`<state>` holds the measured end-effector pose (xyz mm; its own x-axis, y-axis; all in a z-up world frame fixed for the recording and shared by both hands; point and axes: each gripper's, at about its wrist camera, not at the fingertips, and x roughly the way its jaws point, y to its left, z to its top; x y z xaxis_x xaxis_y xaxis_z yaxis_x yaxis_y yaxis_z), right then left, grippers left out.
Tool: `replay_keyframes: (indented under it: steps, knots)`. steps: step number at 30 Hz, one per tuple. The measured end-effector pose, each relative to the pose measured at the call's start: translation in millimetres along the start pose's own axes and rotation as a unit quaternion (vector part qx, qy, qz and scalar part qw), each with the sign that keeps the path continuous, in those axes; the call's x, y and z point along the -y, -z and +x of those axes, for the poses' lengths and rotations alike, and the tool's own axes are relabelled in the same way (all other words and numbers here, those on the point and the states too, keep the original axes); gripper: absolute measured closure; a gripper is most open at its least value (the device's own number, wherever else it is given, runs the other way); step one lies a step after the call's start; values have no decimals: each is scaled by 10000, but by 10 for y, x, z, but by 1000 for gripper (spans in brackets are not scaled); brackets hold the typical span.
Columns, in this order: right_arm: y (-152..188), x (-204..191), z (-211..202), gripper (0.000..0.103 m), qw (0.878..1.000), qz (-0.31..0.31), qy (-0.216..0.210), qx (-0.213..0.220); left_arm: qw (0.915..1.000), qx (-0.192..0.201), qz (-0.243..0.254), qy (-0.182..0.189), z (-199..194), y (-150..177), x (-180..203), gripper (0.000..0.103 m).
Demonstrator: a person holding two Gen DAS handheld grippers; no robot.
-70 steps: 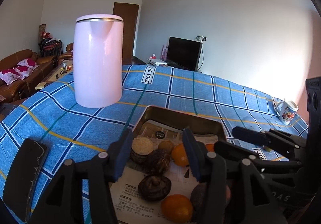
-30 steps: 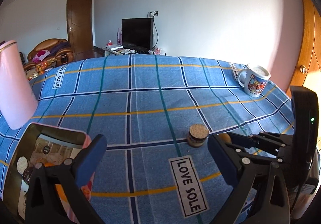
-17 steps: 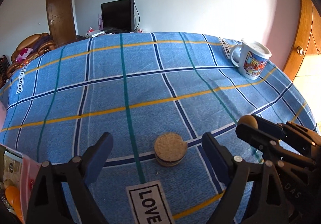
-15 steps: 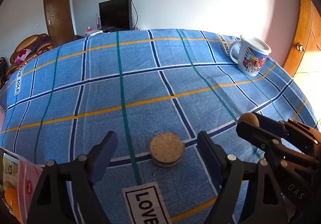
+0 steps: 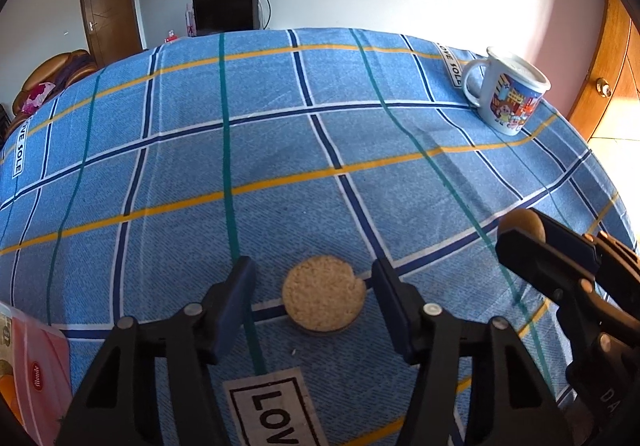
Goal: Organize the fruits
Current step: 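Carry the small fruit and the tan biscuit over the pink tin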
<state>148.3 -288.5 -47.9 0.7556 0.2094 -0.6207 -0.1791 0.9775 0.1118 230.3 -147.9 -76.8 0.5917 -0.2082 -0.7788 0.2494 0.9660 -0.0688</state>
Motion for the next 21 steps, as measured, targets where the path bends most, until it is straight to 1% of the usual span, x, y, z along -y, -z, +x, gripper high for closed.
replay_keyframes:
  steps: [2, 4, 6, 10, 14, 21]
  knots:
    - [4, 5, -17, 75, 10000, 24, -4, 28, 10000, -3, 81, -15, 0, 3, 33, 49]
    - [9, 9, -35, 75, 10000, 42, 6, 60, 10000, 14, 86, 35, -7, 4, 32, 61]
    - [7, 0, -46, 75, 10000, 26, 23, 82, 10000, 27, 37, 60, -14, 8, 7, 67]
    - [3, -16, -56, 75, 9999, -13, 34, 111, 9999, 43, -8, 164, -32, 22, -20, 67]
    - [2, -11, -75, 75, 9999, -5, 20, 156, 9998, 76, -43, 177, -55, 33, -36, 68]
    - [10, -43, -162, 75, 9993, -77, -1, 363, 9990, 415, -131, 102, -222, 78, -85, 68]
